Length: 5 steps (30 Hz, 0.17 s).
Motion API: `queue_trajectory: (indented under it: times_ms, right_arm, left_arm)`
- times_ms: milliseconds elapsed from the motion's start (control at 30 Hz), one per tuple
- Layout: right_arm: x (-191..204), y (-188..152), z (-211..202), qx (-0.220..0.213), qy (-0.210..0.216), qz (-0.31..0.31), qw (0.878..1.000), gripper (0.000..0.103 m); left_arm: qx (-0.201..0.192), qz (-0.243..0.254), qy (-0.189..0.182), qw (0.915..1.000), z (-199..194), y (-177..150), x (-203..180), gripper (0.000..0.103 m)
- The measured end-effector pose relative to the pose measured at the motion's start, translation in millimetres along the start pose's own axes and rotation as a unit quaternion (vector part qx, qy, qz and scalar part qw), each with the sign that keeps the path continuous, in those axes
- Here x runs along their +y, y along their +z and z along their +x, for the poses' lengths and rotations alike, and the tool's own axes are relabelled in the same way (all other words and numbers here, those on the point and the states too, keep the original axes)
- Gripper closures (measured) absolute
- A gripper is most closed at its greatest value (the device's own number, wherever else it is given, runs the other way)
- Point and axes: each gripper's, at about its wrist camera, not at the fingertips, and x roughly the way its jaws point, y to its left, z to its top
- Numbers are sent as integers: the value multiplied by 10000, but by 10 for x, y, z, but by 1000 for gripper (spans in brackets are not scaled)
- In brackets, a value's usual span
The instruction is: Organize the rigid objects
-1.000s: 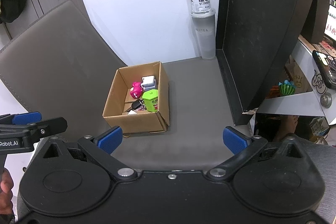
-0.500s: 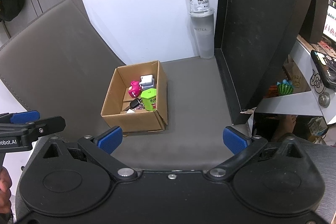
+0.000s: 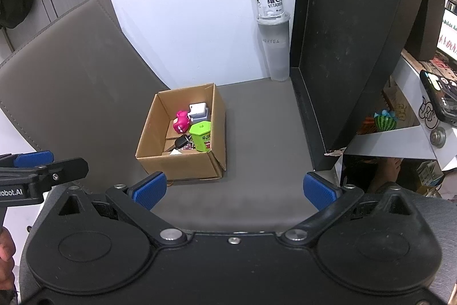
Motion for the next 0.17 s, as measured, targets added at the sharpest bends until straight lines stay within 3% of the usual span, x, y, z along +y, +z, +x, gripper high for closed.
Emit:
queue_trajectory:
  times_ms: [167]
  right_arm:
    - [5, 1, 1, 13, 0, -3, 10000, 0]
  left_arm:
    - [-171, -5, 85, 9998, -64, -12, 13, 7]
